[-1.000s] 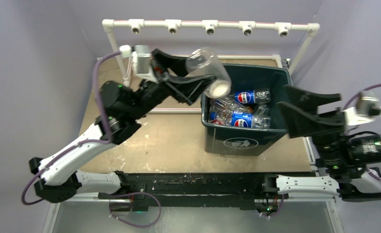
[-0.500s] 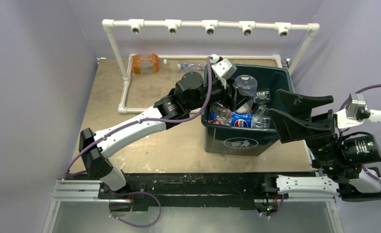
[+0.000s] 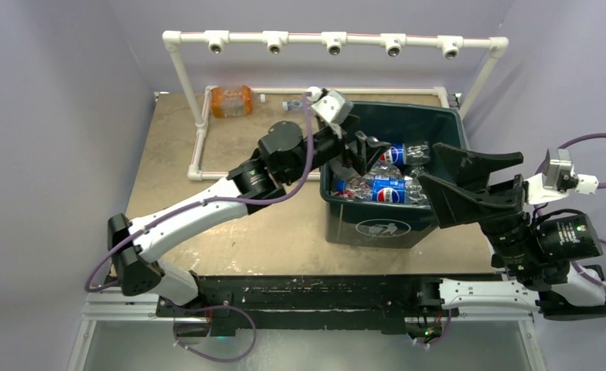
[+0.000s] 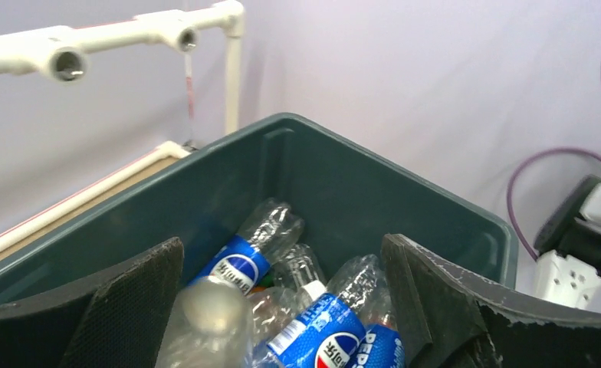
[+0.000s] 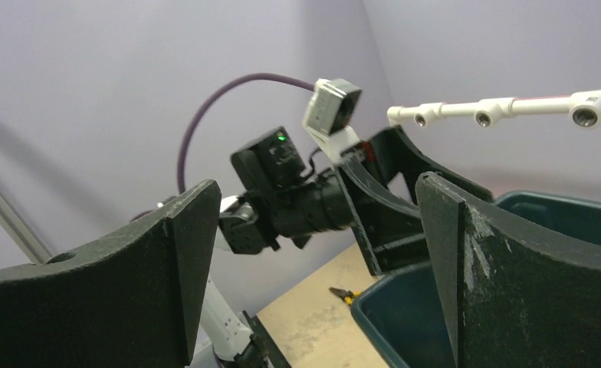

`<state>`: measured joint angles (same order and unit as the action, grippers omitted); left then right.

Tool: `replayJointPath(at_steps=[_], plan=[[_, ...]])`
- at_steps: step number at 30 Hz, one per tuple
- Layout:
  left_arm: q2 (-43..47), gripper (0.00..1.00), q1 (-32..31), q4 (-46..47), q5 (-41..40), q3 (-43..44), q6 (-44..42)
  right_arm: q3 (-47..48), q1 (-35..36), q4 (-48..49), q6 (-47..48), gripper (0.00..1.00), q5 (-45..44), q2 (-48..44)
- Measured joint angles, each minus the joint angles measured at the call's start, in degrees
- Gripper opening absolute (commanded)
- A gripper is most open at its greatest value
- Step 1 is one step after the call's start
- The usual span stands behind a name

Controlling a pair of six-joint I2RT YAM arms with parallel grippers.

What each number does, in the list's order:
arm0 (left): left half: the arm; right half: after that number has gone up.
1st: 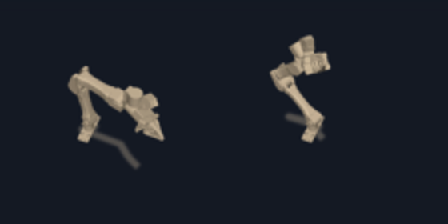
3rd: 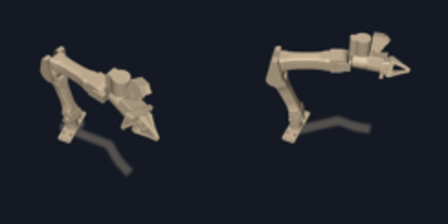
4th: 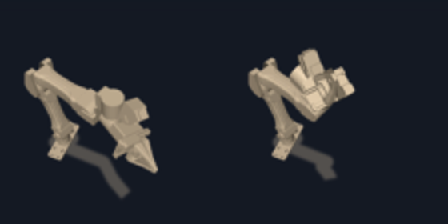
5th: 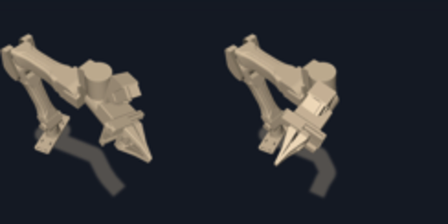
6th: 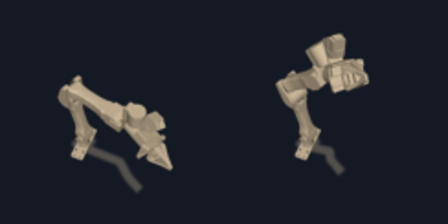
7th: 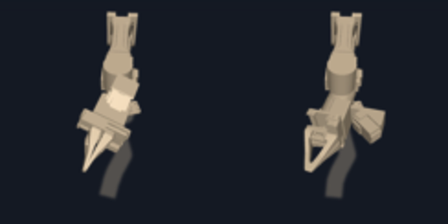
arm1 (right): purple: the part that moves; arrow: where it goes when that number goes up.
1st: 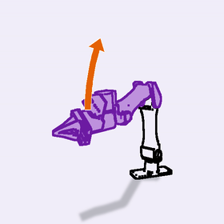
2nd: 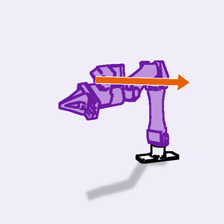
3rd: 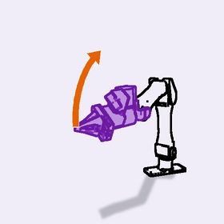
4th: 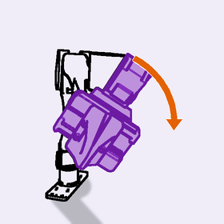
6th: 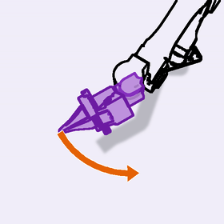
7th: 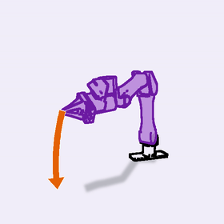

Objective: Put the plastic bottles in the bin
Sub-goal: Place the plastic bottle in the trash bin, then pick up the plastic bottle at the center of the board.

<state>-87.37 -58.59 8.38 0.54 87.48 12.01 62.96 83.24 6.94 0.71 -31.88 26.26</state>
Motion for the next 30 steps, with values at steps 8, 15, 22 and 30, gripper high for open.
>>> replayJointPath(at_steps=[8, 15, 22, 30], plan=[[22.97, 0.98, 0.50, 1.03, -23.43, -19.69, 3.34, -1.88, 0.00, 0.57, 1.66, 0.99, -1.79, 2.32], [29.90, 0.94, 20.00, -3.89, -27.65, -29.03, 20.68, -2.78, 0.00, 2.60, 4.92, 0.99, -2.16, 7.30], [16.31, 0.89, 36.15, 1.07, -16.02, -43.78, 40.68, -2.78, 0.00, 3.23, 6.60, 0.99, -2.16, 8.83], [-9.03, 0.93, 37.44, 20.48, -10.25, -36.13, 55.76, -3.39, 0.00, 6.34, 8.85, 0.99, -3.63, 7.32]])
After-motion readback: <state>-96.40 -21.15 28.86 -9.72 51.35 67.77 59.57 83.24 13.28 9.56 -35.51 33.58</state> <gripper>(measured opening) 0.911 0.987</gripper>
